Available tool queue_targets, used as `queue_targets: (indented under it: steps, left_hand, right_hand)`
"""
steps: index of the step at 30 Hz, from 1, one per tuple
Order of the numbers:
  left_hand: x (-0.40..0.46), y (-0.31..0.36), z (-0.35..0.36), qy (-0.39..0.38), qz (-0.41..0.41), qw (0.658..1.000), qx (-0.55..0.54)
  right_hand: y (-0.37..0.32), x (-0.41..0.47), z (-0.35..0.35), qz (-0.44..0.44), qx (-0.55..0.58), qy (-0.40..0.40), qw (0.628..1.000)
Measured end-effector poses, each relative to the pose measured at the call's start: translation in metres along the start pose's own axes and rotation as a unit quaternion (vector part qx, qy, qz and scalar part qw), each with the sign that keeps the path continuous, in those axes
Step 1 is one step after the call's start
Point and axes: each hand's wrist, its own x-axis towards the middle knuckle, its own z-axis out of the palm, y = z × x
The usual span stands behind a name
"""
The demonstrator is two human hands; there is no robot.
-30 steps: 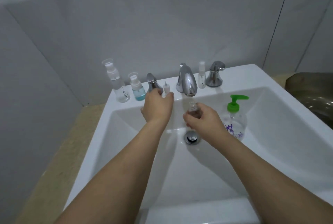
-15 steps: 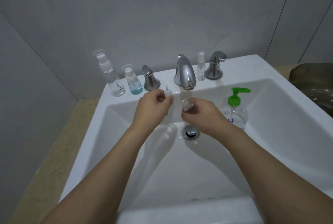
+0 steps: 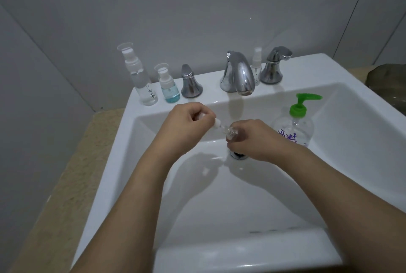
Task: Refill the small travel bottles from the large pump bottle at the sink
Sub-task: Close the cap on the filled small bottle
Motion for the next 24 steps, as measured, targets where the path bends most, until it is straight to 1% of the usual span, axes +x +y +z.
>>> queue_targets:
  steps: [6,11,21,24]
  left_hand:
    - [0.001,-0.003,0.001,-0.016,-0.011,0.999,0.028]
    - [0.002,-0.005,0.006,-0.044,-0.024,0.998,0.049]
    - [0.005,-0.012,0.008,-0.065,-0.021,0.997,0.041]
    - [0.004,-0.009,0.007,-0.058,-0.033,0.996,0.063]
  right_hand:
    - [-0.004,-0.002,0.001,-0.009,-0.005,-0.003,1.000]
    - [-0.005,-0.003,0.003,-0.008,0.007,-0.003,1.000]
    - [-0.004,-0.002,0.004,-0.012,0.023,-0.005,1.000]
    - [-0.004,-0.002,0.004,-0.016,0.014,-0.003,1.000]
